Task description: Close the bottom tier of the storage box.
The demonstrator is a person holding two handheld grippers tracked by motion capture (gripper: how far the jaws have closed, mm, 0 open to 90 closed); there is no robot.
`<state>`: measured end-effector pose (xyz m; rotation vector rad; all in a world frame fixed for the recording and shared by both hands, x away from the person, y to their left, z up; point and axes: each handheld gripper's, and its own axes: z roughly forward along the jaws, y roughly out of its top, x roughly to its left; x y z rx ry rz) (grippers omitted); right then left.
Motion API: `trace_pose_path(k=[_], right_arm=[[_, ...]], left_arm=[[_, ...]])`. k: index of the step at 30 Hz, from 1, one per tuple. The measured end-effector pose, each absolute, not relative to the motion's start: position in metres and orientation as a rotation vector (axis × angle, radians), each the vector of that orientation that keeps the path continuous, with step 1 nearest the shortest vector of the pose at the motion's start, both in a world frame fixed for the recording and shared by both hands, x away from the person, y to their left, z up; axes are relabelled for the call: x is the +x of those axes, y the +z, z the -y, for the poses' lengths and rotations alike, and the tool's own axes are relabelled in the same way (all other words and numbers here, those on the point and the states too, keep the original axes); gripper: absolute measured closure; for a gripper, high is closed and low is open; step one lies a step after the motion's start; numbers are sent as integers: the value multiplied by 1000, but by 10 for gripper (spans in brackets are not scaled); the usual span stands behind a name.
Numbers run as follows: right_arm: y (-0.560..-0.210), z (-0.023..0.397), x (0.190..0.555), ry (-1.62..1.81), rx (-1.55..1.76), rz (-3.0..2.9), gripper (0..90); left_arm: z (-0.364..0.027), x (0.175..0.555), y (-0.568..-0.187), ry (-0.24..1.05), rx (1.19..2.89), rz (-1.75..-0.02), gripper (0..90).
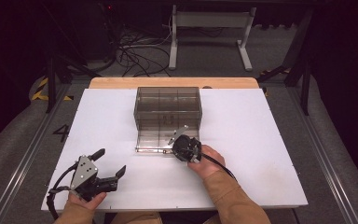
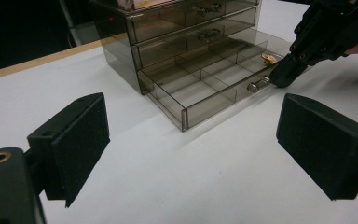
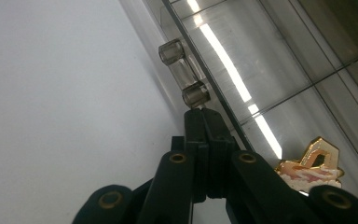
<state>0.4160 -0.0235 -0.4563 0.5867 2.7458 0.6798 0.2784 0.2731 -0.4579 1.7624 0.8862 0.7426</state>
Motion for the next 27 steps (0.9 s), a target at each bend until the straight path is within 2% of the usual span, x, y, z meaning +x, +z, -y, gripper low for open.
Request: trace_pose_path(k=[27], right_arm=[[-459,24,442,728,608,-2643,900]], left_arm=[[-272,280,-459,737,1773,-882,98]])
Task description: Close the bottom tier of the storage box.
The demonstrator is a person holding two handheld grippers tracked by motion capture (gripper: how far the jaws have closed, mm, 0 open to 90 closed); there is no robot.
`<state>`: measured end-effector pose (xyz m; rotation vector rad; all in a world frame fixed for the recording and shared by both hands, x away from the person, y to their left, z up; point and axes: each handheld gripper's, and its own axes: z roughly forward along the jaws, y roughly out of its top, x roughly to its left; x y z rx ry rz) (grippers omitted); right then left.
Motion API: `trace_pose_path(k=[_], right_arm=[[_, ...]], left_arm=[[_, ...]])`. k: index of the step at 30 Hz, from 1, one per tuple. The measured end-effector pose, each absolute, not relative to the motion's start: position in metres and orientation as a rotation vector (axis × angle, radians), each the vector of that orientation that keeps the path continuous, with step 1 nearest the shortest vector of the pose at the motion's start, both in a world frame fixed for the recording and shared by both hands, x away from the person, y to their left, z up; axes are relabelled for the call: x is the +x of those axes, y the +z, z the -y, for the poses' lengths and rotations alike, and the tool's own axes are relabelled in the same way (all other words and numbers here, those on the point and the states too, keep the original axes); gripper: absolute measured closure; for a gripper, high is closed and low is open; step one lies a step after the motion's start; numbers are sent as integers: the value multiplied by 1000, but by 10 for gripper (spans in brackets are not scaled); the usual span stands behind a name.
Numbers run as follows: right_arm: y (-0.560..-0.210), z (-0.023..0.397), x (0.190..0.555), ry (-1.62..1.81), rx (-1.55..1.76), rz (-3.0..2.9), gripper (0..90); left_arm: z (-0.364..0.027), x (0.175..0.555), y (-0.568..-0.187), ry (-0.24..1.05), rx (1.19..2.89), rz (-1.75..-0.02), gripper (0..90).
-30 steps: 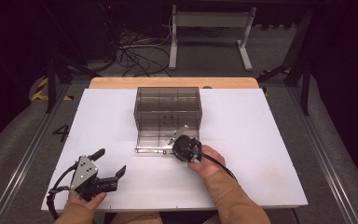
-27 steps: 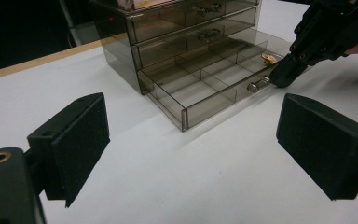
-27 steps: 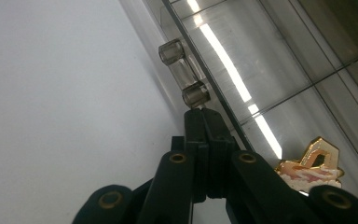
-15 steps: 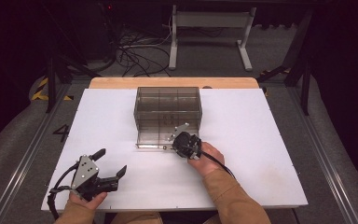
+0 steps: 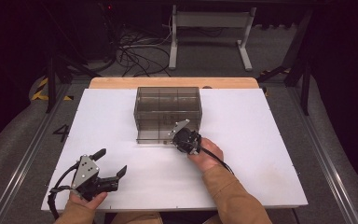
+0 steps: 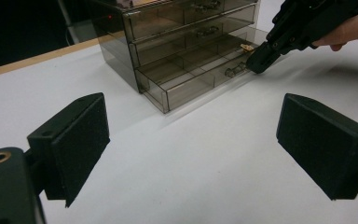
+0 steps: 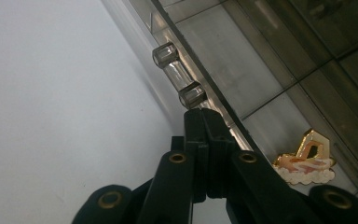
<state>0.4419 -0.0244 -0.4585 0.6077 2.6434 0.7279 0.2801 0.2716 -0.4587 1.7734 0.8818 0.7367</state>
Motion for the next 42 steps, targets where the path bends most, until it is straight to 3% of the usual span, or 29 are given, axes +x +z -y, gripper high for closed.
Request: trace_pose_path(k=[42], right_arm=[[-468,26,476,830,711,-2515,896]], left_arm=[[-272,280,-459,734,1772,-885,98]])
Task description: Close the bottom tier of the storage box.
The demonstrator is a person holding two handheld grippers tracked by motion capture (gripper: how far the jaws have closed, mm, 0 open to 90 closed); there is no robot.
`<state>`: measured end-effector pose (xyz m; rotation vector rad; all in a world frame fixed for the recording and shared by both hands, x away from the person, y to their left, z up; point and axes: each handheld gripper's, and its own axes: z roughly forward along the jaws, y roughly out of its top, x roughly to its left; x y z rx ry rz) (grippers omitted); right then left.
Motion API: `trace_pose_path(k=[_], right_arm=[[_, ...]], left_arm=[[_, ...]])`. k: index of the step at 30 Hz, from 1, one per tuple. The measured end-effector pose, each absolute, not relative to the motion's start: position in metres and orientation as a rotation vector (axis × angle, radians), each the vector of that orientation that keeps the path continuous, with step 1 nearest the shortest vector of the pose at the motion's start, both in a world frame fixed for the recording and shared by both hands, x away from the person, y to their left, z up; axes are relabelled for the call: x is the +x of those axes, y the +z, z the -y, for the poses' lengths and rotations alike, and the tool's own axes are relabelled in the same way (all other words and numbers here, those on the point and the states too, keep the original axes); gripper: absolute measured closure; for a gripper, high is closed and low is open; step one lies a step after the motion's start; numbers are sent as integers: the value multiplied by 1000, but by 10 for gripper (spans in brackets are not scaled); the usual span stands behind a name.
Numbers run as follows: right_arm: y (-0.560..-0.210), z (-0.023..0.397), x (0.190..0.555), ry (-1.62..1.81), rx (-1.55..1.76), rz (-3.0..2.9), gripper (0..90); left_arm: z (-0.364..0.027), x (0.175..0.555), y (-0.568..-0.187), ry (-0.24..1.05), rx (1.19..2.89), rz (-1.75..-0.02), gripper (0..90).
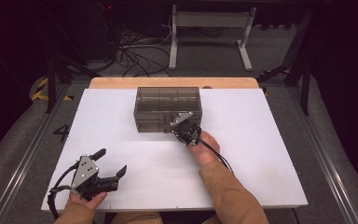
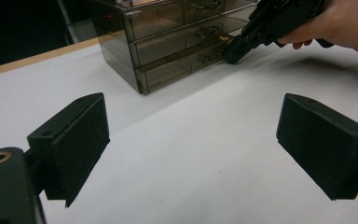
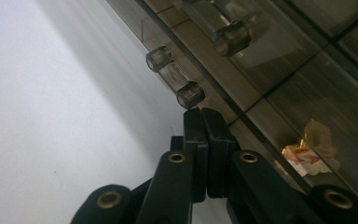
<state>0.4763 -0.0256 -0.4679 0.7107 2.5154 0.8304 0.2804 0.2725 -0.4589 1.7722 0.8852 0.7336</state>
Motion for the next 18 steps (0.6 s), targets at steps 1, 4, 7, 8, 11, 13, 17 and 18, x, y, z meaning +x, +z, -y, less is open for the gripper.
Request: trace_pose_path(k=[1,4,7,8,11,13,17,18], right_arm=[[-468,25,477,829,716,-2512,896],[-468,25,479,835,738,-2506,895],[-468,25,481,838,749,-2495,896],[-468,24,481,838,752,-2492,895],[-469,24,483,837,756,-2489,898],[-468,24,483,836,756,-2490,898],[-468,24,483,836,760,-2487,898],[-468,24,483,834,760,-2486,896]], left_arm=[[-272,280,-459,733,1773,-885,97],[-272,280,-459,733,1772,-886,98],[-273,281,-459,732,1773,-885,97],[-273,281,-459,732,1773,-885,98],[-273,281,-459,733,1771,-884,98],[-273,281,-459,733,1770,-884,98],[-273,281,-459,733,1771,-882,98],[-273,281,-459,733,1770,-882,98]])
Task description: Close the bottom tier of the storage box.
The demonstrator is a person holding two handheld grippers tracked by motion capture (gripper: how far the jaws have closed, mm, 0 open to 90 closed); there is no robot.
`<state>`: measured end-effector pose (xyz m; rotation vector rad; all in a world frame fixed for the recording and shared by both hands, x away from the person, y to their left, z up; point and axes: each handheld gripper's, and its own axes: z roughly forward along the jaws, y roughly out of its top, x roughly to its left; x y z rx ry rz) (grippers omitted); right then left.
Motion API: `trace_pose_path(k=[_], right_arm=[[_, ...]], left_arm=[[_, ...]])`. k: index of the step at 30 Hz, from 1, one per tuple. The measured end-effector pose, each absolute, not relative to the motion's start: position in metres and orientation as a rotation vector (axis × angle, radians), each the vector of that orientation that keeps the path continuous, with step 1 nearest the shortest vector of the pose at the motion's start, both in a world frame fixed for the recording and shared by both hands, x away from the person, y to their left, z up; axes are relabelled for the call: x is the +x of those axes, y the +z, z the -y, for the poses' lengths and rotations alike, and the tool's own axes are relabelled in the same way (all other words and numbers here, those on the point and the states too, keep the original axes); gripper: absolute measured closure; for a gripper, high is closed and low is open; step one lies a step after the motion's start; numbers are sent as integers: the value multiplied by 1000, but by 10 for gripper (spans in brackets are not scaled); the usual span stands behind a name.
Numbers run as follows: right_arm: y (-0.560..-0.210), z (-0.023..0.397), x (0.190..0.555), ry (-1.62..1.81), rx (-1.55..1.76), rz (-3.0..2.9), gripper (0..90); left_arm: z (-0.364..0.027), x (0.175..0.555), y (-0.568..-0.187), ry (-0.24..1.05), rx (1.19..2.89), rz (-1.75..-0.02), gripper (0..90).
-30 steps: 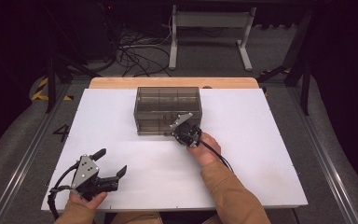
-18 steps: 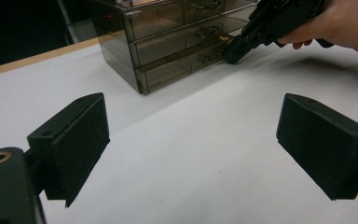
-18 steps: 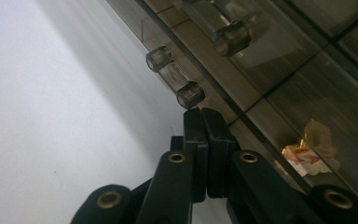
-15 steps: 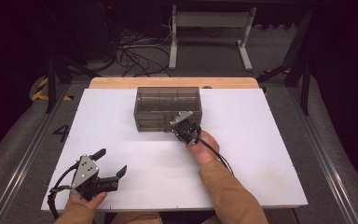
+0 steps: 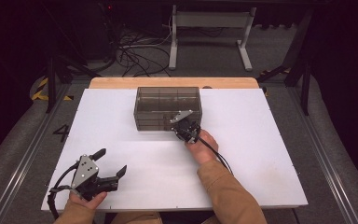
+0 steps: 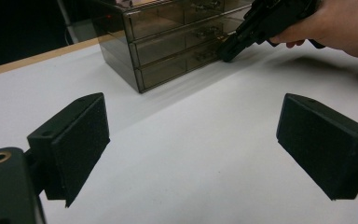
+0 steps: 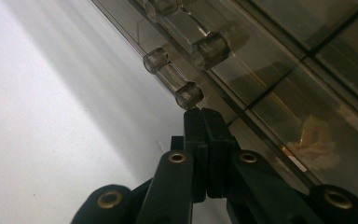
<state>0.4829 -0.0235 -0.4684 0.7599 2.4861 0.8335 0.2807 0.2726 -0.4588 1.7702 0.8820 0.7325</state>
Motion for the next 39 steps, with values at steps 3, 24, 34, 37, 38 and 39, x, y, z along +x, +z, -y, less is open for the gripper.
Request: trace_pose_path(k=[3,24,34,37,38,39], right_arm=[[-468,24,482,839,767,-2486,875],[-442,28,459,890,716,-2499,805],[-429,35,451,941,734,-2513,679],[-425,38,448,979,741,-2519,613],[-424,39,447,990,742,-2521,592],[-423,40,446,997,740,-2524,572]], left_arm=[[-273,281,-459,730,1768,-883,98],[-271,282,-459,723,1774,-878,98],[-270,284,-458,718,1775,-871,98],[-270,284,-458,717,1775,-872,98],[-269,284,-458,717,1773,-875,98],[-270,284,-458,718,1774,-874,98]])
